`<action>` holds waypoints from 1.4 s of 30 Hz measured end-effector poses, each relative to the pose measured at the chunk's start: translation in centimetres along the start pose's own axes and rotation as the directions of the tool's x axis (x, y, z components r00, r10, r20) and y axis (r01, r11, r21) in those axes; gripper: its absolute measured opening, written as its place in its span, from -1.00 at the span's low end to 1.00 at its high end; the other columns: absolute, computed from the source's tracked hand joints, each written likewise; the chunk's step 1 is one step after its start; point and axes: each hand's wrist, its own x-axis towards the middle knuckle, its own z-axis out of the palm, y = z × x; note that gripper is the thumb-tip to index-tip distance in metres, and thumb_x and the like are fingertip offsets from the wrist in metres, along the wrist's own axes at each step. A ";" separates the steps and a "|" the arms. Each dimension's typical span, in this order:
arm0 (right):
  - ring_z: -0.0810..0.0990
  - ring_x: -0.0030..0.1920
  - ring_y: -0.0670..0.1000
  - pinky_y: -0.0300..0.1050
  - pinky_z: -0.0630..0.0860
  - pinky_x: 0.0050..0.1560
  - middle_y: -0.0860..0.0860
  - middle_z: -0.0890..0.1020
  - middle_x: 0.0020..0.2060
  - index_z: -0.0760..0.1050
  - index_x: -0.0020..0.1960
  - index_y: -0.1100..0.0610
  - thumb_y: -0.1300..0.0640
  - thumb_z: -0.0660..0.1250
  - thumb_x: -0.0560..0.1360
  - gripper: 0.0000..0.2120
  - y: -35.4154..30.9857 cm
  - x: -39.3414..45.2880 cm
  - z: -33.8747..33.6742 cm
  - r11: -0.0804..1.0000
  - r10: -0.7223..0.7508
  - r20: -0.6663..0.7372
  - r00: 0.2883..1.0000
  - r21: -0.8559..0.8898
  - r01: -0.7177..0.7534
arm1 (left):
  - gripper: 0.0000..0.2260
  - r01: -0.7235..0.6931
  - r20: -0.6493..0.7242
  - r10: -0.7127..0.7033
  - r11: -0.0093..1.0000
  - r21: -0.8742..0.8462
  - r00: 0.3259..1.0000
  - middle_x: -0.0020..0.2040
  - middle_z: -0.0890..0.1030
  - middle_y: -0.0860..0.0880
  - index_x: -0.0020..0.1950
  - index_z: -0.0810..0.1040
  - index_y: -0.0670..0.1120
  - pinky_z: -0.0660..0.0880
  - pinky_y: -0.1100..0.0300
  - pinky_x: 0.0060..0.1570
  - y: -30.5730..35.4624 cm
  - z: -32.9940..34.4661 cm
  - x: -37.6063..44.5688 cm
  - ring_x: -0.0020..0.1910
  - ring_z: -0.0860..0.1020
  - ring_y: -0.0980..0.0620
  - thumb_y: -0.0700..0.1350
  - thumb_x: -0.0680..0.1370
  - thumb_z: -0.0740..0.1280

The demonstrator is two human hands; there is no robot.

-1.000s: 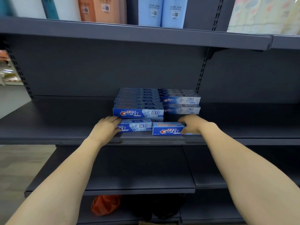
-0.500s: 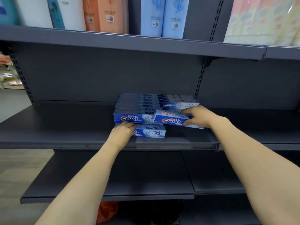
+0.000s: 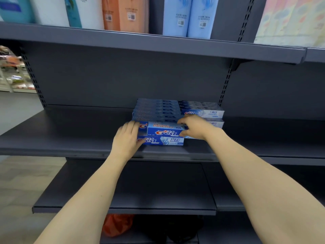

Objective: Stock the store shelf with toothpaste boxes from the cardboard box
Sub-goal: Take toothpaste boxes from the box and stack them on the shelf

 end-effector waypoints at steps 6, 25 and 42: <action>0.50 0.10 0.13 -0.02 0.52 0.02 0.08 0.44 0.16 0.43 0.31 0.11 0.01 0.36 0.49 -0.57 -3.6 2.5 0.9 0.997 -0.063 -0.061 0.996 -0.043 0.061 | -0.28 0.013 -0.055 -0.010 0.998 0.055 0.998 0.15 0.58 -0.25 0.20 0.51 -0.30 0.51 -0.08 0.09 -2.0 -0.7 -0.3 0.09 0.59 -0.23 -0.01 0.16 0.63; 0.56 0.17 0.21 0.15 0.53 0.12 0.16 0.55 0.23 0.51 0.26 0.17 0.04 0.55 0.28 -0.41 -4.0 1.9 5.7 0.977 -0.134 -0.354 0.926 -0.205 0.063 | -0.11 -0.048 0.024 0.046 0.995 0.086 0.999 0.25 0.53 -0.24 0.30 0.45 -0.30 0.37 -0.20 0.23 0.1 1.1 1.1 0.24 0.52 -0.20 0.14 0.11 0.61; 0.52 0.27 0.16 0.25 0.37 0.26 0.11 0.53 0.29 0.23 0.39 -0.01 -0.10 0.61 0.11 -0.04 -3.4 1.5 9.2 0.958 -0.062 -0.386 0.920 -0.281 -0.054 | -0.16 -0.057 0.029 0.055 0.996 0.074 0.998 0.11 0.61 -0.14 0.21 0.52 -0.21 0.39 -0.16 0.22 0.6 2.4 1.8 0.13 0.59 -0.11 0.10 0.02 0.64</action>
